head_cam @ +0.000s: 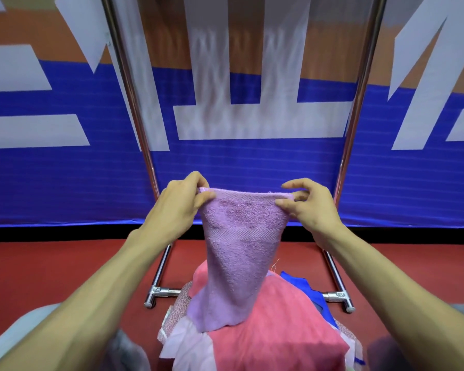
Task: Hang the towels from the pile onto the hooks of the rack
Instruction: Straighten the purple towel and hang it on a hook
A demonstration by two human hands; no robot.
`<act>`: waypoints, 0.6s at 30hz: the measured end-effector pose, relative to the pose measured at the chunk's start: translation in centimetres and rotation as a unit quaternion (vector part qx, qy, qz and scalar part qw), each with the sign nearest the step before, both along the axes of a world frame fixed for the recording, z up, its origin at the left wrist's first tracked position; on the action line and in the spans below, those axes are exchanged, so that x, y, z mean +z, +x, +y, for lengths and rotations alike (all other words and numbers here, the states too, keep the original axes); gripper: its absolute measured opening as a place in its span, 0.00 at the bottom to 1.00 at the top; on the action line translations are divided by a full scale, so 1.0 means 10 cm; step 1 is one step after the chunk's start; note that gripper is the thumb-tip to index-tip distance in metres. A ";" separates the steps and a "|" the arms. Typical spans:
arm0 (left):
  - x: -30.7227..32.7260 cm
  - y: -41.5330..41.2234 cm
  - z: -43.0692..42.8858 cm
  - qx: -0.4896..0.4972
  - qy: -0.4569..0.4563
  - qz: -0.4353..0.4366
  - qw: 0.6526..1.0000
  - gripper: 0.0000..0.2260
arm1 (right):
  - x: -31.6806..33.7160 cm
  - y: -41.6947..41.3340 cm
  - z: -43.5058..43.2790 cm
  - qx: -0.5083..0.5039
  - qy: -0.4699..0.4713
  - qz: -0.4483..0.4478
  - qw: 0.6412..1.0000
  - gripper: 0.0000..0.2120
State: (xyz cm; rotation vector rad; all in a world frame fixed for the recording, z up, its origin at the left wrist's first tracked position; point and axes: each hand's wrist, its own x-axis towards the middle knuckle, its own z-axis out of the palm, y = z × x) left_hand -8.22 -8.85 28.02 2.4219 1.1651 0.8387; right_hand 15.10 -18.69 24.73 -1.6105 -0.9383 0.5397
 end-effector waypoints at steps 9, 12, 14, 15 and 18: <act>-0.30 0.05 0.05 -0.011 -0.058 -0.005 0.998 0.07 | -0.06 -0.07 0.19 -0.072 -0.065 -0.045 0.994 0.04; -0.17 0.05 0.13 -0.007 -0.044 0.021 0.999 0.08 | 0.26 -0.13 0.23 -0.098 -0.044 -0.097 0.989 0.04; 0.12 0.06 0.17 -0.020 -0.025 0.028 0.999 0.08 | 0.53 -0.15 0.26 -0.123 -0.025 -0.108 0.986 0.06; 0.32 0.06 0.18 -0.029 -0.014 0.022 0.999 0.08 | 0.71 -0.15 0.25 -0.139 -0.019 -0.116 0.983 0.06; 0.94 0.09 0.18 -0.040 0.035 0.010 0.999 0.08 | 1.22 -0.13 0.24 -0.163 0.005 -0.177 0.971 0.08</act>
